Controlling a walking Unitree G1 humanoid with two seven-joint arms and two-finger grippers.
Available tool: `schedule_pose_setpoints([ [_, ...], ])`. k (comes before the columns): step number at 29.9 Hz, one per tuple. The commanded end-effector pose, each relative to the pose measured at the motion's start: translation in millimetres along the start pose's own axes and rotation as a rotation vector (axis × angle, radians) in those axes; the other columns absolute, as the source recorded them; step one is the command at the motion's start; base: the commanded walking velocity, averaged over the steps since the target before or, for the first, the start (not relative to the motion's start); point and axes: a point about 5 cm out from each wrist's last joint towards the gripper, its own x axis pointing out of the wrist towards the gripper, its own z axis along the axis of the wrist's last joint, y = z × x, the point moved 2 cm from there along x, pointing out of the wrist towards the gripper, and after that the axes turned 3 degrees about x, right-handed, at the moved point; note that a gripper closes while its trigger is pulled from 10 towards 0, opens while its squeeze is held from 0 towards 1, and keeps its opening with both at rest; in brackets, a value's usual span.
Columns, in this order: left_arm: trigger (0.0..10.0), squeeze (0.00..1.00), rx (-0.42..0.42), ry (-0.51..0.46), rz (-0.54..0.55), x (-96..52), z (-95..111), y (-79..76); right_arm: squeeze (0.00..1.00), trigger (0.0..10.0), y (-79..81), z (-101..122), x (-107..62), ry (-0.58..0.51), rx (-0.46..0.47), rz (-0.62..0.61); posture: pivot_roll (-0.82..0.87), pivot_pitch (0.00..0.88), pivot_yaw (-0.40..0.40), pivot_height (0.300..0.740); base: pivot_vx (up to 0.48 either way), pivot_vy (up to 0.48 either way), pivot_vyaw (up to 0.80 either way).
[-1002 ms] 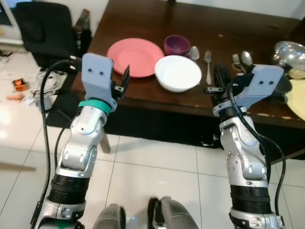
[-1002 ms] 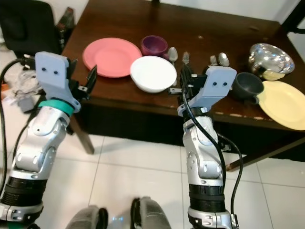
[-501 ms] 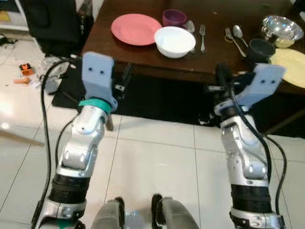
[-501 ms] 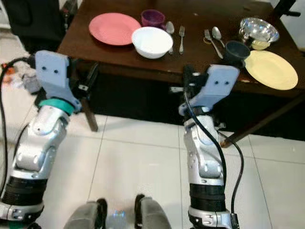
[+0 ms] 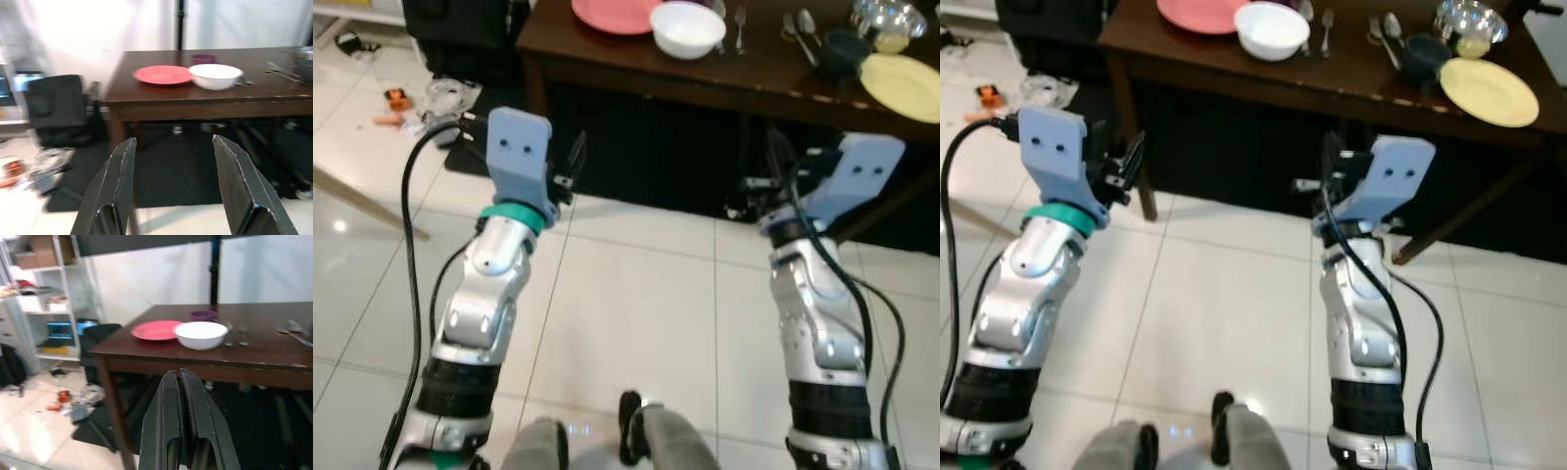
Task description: Setting the table
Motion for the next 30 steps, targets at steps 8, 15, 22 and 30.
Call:
schedule_pose_setpoints([
  [8, 10.0, 0.0, -0.01, 0.027, -0.007, 0.4, -3.0, -3.9, 0.0, 10.0, -4.6, 0.2, -2.7, 0.004, -0.005, -0.02, 0.03, 0.092, 0.006, 0.74, 0.0, 0.0, 0.0],
  [15, 10.0, 0.0, -0.008, 0.029, -0.008, 0.5, -3.0, -3.9, 0.0, 10.0, -5.2, -0.7, -2.9, 0.011, 0.003, -0.026, 0.03, 0.092, 0.007, 0.74, 0.0, 0.0, 0.0],
  [22, 10.0, 0.0, -0.006, 0.029, -0.011, 1.0, -2.8, -4.5, 0.0, 10.0, -6.5, -1.4, -2.5, 0.015, -0.001, -0.031, 0.03, 0.085, 0.007, 0.74, 0.0, 0.0, -0.21],
  [30, 10.0, 0.0, -0.002, 0.026, -0.015, 2.3, -3.0, -5.2, 0.0, 10.0, -7.1, -1.8, -0.7, 0.014, -0.013, -0.03, 0.03, 0.072, 0.009, 0.74, 0.0, 0.0, -0.16],
])
